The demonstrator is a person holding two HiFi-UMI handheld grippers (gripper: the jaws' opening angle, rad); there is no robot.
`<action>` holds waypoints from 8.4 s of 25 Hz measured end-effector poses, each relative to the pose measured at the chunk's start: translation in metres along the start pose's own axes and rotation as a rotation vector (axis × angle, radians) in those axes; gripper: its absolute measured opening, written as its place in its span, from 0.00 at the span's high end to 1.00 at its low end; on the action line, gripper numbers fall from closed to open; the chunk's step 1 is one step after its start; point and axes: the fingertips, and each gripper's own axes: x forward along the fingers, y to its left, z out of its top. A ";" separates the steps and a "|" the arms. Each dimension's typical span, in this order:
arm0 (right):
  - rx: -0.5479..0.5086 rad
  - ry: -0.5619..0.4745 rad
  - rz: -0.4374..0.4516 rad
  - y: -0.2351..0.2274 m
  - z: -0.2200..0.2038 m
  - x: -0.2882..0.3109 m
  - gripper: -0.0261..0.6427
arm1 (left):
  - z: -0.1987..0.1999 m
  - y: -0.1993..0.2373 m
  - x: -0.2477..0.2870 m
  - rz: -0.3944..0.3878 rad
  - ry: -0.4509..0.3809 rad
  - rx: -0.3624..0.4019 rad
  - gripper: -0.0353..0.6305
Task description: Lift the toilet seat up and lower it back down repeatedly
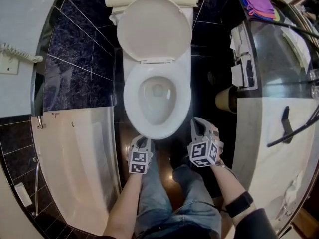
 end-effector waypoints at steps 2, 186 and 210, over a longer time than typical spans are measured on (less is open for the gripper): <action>0.017 -0.001 0.007 0.006 -0.012 0.015 0.93 | -0.024 0.000 0.015 -0.012 0.021 0.026 0.95; 1.563 0.018 0.427 -0.003 0.007 0.052 0.75 | 0.079 0.014 -0.046 0.010 -0.010 -0.010 0.95; 1.174 -0.214 0.182 -0.117 0.140 -0.051 0.96 | 0.277 0.067 -0.053 0.036 -0.248 -0.081 0.95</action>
